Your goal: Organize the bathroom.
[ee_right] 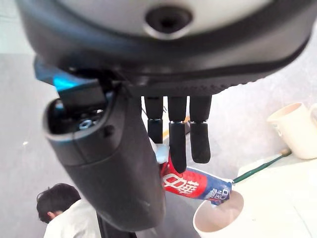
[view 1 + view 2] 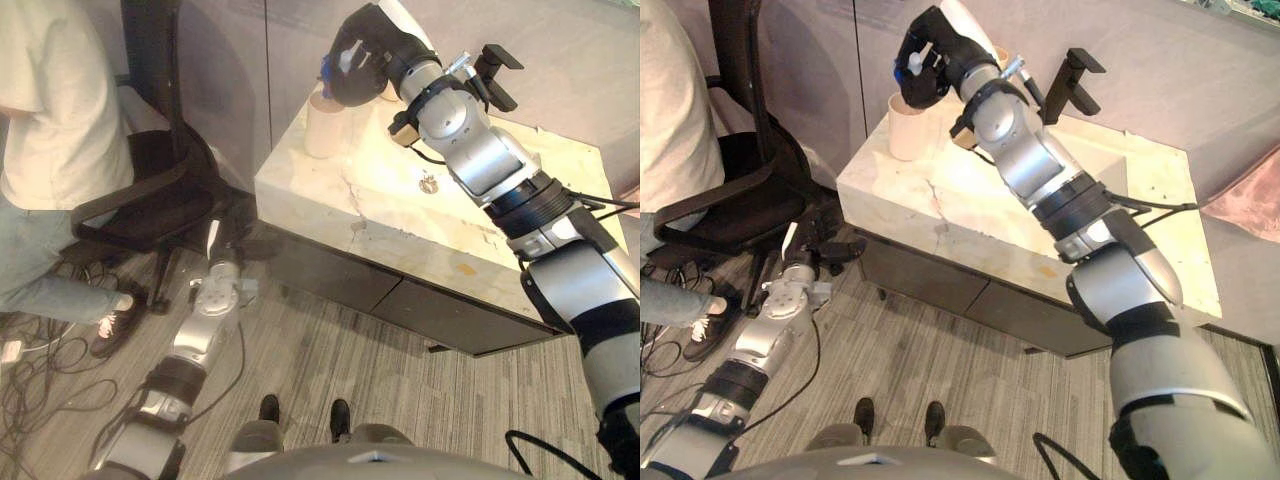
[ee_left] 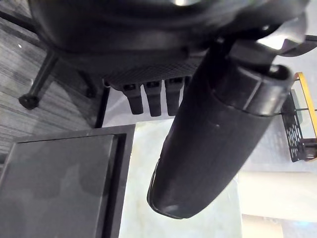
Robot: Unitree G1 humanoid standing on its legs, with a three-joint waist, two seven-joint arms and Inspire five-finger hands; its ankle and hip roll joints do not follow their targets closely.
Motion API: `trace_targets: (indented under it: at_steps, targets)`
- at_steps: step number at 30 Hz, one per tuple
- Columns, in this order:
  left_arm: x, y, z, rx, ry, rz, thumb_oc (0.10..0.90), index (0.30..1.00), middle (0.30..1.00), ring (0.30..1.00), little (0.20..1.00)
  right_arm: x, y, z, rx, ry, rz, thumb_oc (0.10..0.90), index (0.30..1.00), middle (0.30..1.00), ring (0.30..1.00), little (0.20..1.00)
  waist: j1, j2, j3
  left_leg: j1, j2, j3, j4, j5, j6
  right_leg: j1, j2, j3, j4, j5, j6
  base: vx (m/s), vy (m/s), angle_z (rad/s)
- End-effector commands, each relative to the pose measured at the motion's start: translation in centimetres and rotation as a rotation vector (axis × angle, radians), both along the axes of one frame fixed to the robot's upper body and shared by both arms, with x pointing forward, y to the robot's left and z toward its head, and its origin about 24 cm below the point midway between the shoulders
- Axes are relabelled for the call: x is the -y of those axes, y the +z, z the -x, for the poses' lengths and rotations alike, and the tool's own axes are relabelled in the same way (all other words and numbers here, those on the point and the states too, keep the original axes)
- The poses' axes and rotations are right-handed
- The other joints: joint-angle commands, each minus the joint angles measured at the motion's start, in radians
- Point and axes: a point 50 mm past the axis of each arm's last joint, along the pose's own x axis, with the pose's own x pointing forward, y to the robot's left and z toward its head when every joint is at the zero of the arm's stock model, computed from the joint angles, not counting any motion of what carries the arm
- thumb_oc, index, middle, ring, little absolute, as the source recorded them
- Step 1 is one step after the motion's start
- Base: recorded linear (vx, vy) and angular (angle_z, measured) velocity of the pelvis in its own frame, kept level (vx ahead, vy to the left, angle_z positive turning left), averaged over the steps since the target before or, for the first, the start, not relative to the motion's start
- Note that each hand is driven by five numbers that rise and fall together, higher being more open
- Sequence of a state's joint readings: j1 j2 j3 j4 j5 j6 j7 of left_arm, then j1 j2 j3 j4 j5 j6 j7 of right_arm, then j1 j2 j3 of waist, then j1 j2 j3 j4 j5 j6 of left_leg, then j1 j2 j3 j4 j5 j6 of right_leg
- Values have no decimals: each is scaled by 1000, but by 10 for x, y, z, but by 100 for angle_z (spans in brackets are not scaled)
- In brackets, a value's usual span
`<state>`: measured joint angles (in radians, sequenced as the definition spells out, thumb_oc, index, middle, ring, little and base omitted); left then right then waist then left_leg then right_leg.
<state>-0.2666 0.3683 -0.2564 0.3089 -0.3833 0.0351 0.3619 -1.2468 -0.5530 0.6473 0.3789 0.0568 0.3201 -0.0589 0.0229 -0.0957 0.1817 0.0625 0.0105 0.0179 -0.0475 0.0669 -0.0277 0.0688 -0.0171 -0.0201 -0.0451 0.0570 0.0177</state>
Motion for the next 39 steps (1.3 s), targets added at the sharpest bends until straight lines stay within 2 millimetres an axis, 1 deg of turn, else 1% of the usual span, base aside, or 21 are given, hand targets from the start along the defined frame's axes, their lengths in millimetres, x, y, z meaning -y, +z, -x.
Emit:
trace_targets:
  at_steps: [1, 9, 14, 18, 22, 27, 33, 37, 38, 39]
  targets:
    - [3, 28, -5, 178, -36, -29, 800, 900, 900, 900, 900, 3, 54, 12, 194, -8, -40, 400, 300, 300, 300, 300, 9, -26, -164, 37, -40, -30, 53, -91, 24, -7, 36, 34, 18, 1, 5, 41, 4, -1]
    - [-9, 15, 4, 132, 0, -40, 800, 900, 900, 900, 900, 3, 42, 7, 123, -29, -36, 400, 300, 300, 300, 300, 24, -34, -176, 37, -39, -15, 49, -89, 26, 7, 40, 42, 3, -1, 2, 48, -3, -1]
    - [-8, 22, 2, 162, -1, -31, 800, 900, 900, 900, 900, -2, 39, 6, 98, 16, -57, 400, 300, 300, 300, 300, 30, -33, -167, 26, -44, -14, 68, -93, 29, 10, 40, 46, 4, -2, -3, -19, 19, -1]
    - [-6, 21, 1, 160, -4, -25, 800, 900, 900, 900, 900, -5, 35, 4, 66, 38, -79, 400, 300, 300, 300, 300, 34, -34, -166, 24, -48, -19, 76, -96, 32, 14, 38, 47, 7, -5, -6, 2, 27, 0]
    - [-3, 19, 1, 159, -8, -19, 800, 900, 900, 900, 900, -7, 38, 5, 104, 41, -89, 400, 300, 300, 300, 300, 37, -37, -167, 23, -49, -19, 81, -100, 34, 15, 38, 51, 9, -7, -7, -21, 30, 0]
    - [1, 24, -2, 186, -6, -11, 800, 900, 900, 900, 900, -10, 51, 10, 163, 68, -94, 400, 300, 300, 300, 300, 34, -41, -163, 14, -54, -19, 98, -107, 39, 10, 36, 58, 21, -11, -7, -67, 29, -2]
    - [7, 30, -7, 203, -11, -11, 800, 900, 900, 900, 900, -12, 53, 11, 139, 79, -90, 400, 300, 300, 300, 300, 34, -45, -157, 5, -59, -20, 125, -118, 42, 6, 33, 63, 35, -14, -7, -71, 21, -4]
    - [9, 29, -10, 190, -17, -20, 800, 900, 900, 900, 900, -11, 44, 7, 78, 77, -106, 400, 300, 300, 300, 300, 40, -49, -154, 7, -56, -23, 123, -117, 43, 9, 27, 55, 41, -12, -2, -21, -16, -4]
    - [9, 27, -9, 176, -18, -22, 800, 900, 900, 900, 900, -12, 38, 6, 47, 72, -106, 400, 300, 300, 300, 300, 43, -50, -156, 15, -55, -24, 114, -116, 43, 12, 23, 51, 40, -11, 2, 0, 0, 0]
    - [9, 26, -9, 172, -20, -23, 800, 900, 900, 900, 900, -13, 36, 5, 36, 70, -107, 400, 300, 300, 300, 300, 43, -50, -157, 17, -55, -24, 112, -115, 43, 13, 22, 50, 40, -10, 3, 31, -32, 0]
